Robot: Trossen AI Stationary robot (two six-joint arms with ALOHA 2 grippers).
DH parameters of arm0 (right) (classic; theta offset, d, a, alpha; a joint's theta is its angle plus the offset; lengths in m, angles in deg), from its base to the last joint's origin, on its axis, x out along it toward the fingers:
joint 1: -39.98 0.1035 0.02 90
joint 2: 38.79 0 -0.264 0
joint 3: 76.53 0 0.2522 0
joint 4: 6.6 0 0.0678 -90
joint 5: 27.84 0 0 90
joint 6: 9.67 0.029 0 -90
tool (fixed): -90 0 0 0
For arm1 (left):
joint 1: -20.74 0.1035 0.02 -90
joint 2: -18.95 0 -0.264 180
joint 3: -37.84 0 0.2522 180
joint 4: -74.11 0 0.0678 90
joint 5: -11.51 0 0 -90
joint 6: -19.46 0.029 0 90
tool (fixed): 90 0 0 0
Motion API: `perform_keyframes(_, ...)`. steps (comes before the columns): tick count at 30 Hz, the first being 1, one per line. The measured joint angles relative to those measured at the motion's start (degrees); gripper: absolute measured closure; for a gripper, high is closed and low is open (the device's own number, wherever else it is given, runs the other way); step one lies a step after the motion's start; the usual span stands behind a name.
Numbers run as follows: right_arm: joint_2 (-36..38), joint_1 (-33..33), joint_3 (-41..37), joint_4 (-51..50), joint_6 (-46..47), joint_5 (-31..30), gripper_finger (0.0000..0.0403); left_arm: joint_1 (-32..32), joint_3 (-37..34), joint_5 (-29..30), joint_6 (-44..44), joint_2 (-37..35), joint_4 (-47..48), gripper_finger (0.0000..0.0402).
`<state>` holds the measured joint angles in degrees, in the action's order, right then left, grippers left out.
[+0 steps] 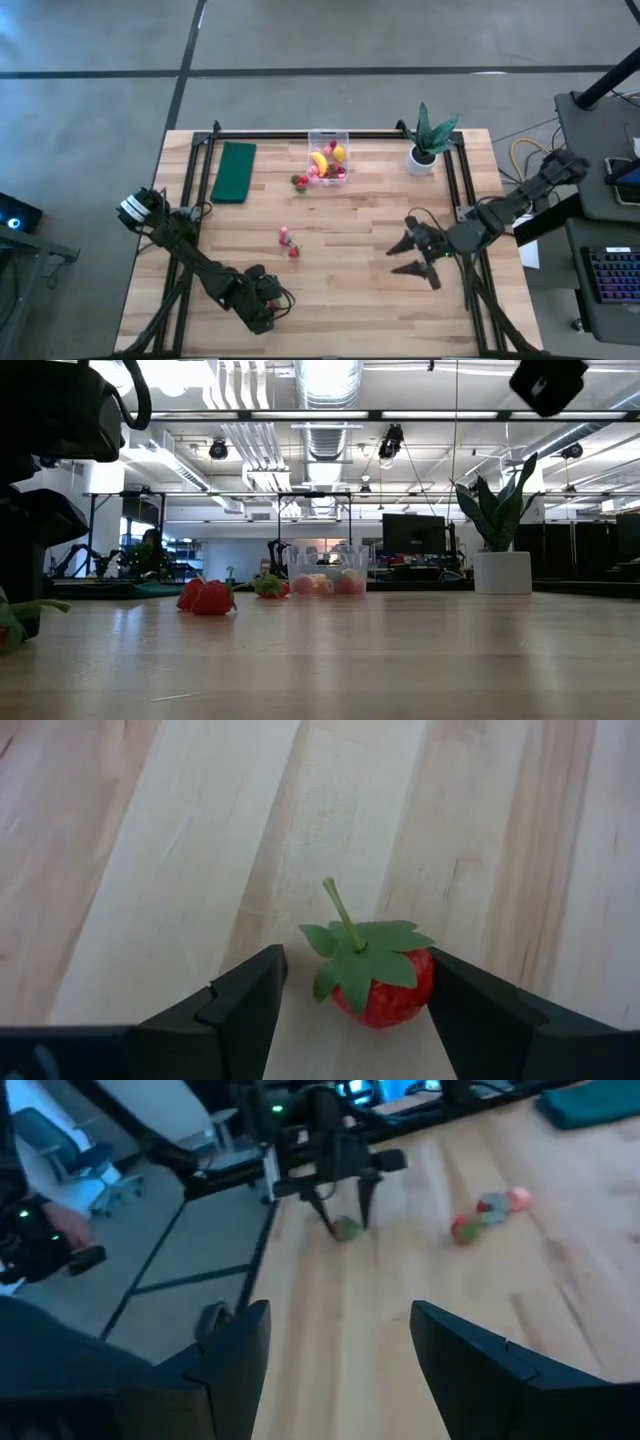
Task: Pick and placing Produce into tupperware
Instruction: Put the red strawberry into the transparent bin
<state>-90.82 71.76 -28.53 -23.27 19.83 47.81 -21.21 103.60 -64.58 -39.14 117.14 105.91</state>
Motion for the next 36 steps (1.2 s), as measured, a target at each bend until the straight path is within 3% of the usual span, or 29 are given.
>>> perform_keyframes(4,1.61,-5.3,-3.27,0.46,-0.41,2.06,0.017,0.0,-0.06,0.01,-1.04,0.0,0.11,0.0178)
perform_keyframes(10,3.7,-16.59,-7.17,2.59,-4.33,14.58,0.017,0.0,-0.17,-0.21,-1.86,-0.02,0.35,0.0185)
perform_keyframes(19,9.48,-28.59,-9.56,2.33,-10.0,18.56,0.017,0.02,-0.31,-0.35,-2.75,-0.02,0.57,0.0221)
perform_keyframes(26,15.84,-25.7,-14.83,3.7,-4.65,20.44,0.017,0.02,-0.34,-0.39,-4.1,-0.02,0.52,0.0222)
perform_keyframes(36,25.13,-21.3,-23.45,3.83,0.42,9.55,0.017,0.14,-0.32,-1.03,-5.65,-0.02,0.51,0.0222)
